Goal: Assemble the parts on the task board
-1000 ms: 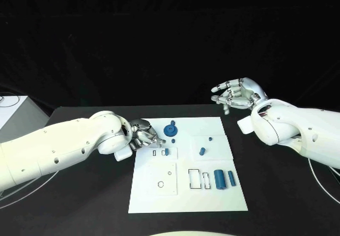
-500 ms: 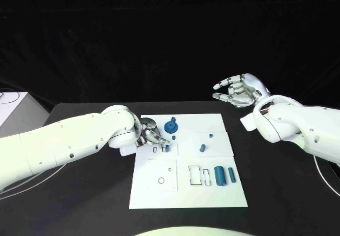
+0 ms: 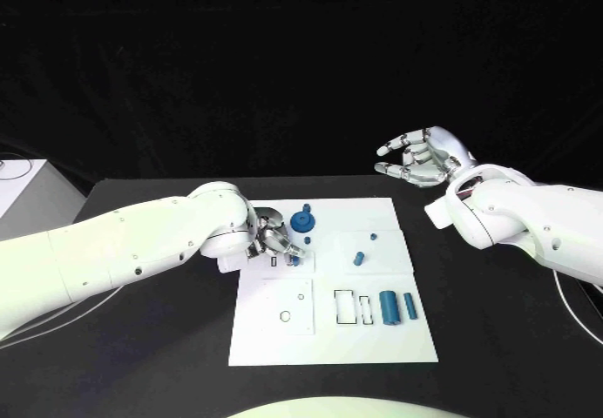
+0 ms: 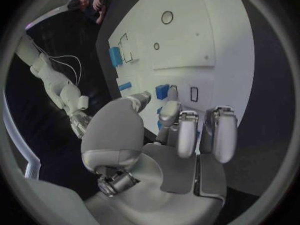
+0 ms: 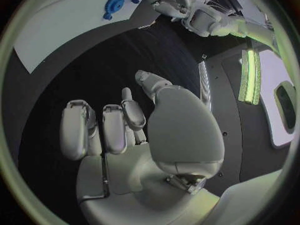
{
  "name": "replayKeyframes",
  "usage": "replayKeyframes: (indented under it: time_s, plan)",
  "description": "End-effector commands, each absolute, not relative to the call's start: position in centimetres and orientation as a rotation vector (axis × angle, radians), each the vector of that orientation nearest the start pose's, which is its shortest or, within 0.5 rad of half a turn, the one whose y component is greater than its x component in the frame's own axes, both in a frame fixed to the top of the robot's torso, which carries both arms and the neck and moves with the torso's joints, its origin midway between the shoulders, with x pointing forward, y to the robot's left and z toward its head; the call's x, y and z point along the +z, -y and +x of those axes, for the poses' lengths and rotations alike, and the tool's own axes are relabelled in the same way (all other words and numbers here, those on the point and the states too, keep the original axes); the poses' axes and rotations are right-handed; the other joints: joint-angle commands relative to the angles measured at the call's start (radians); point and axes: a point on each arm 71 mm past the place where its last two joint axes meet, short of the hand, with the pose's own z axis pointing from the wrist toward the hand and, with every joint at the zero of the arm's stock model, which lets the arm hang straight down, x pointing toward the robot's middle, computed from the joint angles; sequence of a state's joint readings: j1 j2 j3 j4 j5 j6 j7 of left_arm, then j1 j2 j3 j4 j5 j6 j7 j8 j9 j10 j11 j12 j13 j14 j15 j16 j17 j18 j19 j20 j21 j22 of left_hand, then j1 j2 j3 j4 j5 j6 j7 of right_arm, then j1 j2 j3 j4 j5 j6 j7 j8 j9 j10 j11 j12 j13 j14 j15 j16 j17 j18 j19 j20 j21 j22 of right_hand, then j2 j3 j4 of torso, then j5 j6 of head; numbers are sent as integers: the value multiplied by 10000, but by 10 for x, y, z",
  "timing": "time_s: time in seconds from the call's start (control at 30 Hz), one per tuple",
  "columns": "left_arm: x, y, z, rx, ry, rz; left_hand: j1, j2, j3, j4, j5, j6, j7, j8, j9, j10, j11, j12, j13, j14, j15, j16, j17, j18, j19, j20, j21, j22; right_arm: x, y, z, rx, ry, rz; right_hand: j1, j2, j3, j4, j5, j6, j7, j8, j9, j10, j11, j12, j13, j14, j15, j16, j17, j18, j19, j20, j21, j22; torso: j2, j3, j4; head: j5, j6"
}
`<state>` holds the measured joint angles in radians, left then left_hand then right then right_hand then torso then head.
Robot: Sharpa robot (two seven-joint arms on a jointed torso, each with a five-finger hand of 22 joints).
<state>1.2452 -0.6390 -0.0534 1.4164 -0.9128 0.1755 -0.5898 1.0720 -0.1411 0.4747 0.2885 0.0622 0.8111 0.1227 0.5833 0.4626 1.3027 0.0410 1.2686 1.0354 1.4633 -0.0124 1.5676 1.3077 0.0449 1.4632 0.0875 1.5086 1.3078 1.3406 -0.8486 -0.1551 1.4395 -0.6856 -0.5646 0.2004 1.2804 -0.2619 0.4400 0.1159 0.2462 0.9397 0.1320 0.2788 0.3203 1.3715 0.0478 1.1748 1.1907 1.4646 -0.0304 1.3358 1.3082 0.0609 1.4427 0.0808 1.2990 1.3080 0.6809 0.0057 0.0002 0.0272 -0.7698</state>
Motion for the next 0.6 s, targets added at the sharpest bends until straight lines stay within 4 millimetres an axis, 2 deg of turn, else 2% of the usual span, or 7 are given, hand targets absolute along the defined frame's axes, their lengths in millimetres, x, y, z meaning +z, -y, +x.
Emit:
replayKeyframes:
  time_s: [0.03, 0.37, 0.6]
  plan:
    - [-220, -142, 490, -4907, -24642, -1825, -89, -2, -58, -7, -23, -109, 2, 74, 21, -74, 31, -73, -19, 1075, -73, 32, 2631, -115, 239, -74, -5, 1079, -147, 241, 515, 9555, -14306, 4421, -109, 30, -24, 59, -12, -83, 20, -7, -2, -59, -12, -40, 3, 187, 69, -37, 362, 38, -75, -9, -11, 446, 3, 9, -2, -28, -26]
    - [-221, -138, 491, -4919, -24776, -1651, 7, 99, -30, -54, -11, -173, -4, 169, 113, -96, 25, -80, -40, 1075, -76, 32, 2631, -116, 239, -77, -6, 1083, -148, 240, 516, 9503, -14384, 4449, -113, 42, -35, 77, -31, -103, 28, -9, -2, -114, -4, -127, -64, 147, 78, -116, 292, 63, -141, 2, -108, 377, 11, 10, -2, -50, -73]
    - [-221, -137, 493, -4910, -24816, -1664, 315, 362, 192, -163, -19, -310, -15, 364, 299, -118, 12, -84, -85, 1075, -87, 32, 2631, -114, 235, -87, -13, 1080, -149, 238, 516, 9514, -14510, 4465, -108, 54, -33, 82, -32, -109, 31, -8, -1, -150, -2, -186, -112, 131, 83, -142, 271, 74, -171, 8, -149, 348, 9, 15, -1, -95, -114]
